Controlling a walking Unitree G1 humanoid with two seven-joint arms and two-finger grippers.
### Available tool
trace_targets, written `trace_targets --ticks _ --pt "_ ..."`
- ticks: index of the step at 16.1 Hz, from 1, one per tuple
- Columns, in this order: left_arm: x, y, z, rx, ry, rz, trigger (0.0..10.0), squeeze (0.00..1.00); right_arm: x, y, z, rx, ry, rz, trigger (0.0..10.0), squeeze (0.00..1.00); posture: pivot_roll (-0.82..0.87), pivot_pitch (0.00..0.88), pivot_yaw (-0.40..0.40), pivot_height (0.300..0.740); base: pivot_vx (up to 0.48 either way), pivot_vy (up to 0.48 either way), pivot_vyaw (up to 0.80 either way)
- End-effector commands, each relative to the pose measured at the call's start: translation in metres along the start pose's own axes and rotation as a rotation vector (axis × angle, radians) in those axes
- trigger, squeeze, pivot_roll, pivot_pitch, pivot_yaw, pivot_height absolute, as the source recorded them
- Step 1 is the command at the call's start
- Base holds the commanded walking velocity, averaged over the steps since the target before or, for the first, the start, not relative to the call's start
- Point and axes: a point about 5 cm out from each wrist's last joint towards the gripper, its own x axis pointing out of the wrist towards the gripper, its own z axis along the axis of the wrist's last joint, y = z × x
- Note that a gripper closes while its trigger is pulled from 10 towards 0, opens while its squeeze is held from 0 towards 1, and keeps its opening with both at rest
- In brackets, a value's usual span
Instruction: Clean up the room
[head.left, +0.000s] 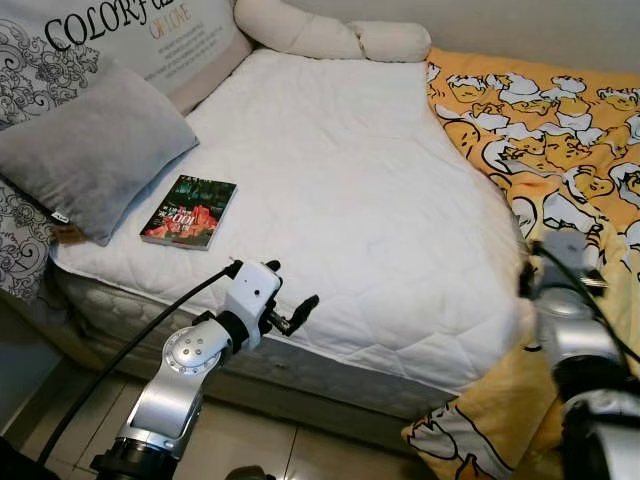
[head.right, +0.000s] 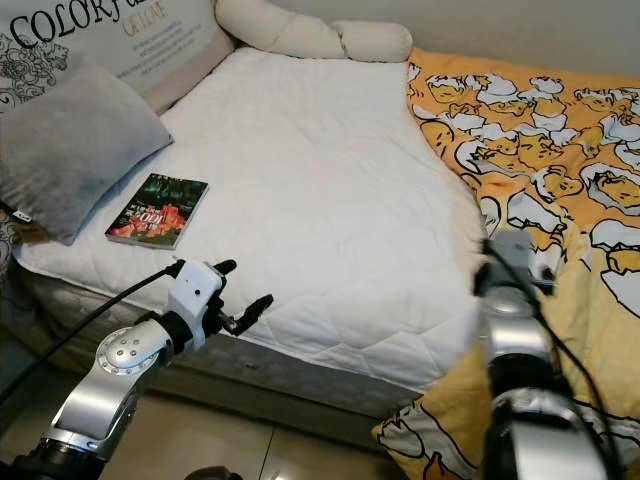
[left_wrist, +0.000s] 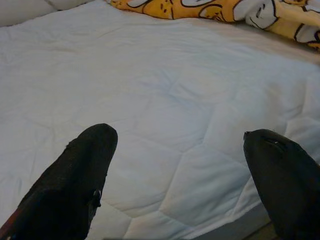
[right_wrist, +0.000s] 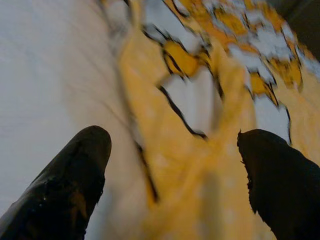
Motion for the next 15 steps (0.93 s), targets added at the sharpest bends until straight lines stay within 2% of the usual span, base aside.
trace_targets --ticks 1,3,5,8,10,15 --pt "0.000 0.001 0.008 0.022 -0.021 -0.021 10.0 0.00 0.004 -0.006 0.002 0.070 0.014 -0.010 10.0 0.00 0.09 0.000 0.003 0.740 0.000 0.000 0.00" --pt "-0.005 0.005 0.008 0.051 -0.011 -0.017 10.0 0.00 0.009 -0.018 -0.007 0.140 0.058 0.006 10.0 0.00 0.11 0.000 0.007 0.740 0.000 0.000 0.00" --pt "-0.009 0.011 0.009 0.058 -0.013 0.021 10.0 0.00 0.011 -0.028 -0.017 0.118 0.085 -0.018 10.0 0.00 0.12 0.000 0.014 0.740 0.000 0.000 0.00" --pt "-0.021 0.009 0.016 0.075 -0.017 -0.033 10.0 0.00 0.012 -0.038 -0.027 0.113 0.119 -0.024 10.0 0.00 0.16 0.000 0.045 0.740 0.000 0.000 0.00" --pt "-0.026 0.008 0.026 0.089 -0.041 -0.074 10.0 0.00 0.012 -0.039 -0.026 0.154 0.112 -0.008 10.0 0.00 0.19 0.000 0.064 0.740 0.000 0.000 0.00" --pt "-0.044 0.005 0.034 0.122 0.000 -0.144 10.0 0.00 0.011 -0.043 -0.036 0.120 0.129 -0.023 10.0 0.00 0.26 0.000 0.116 0.740 0.000 0.000 0.00"
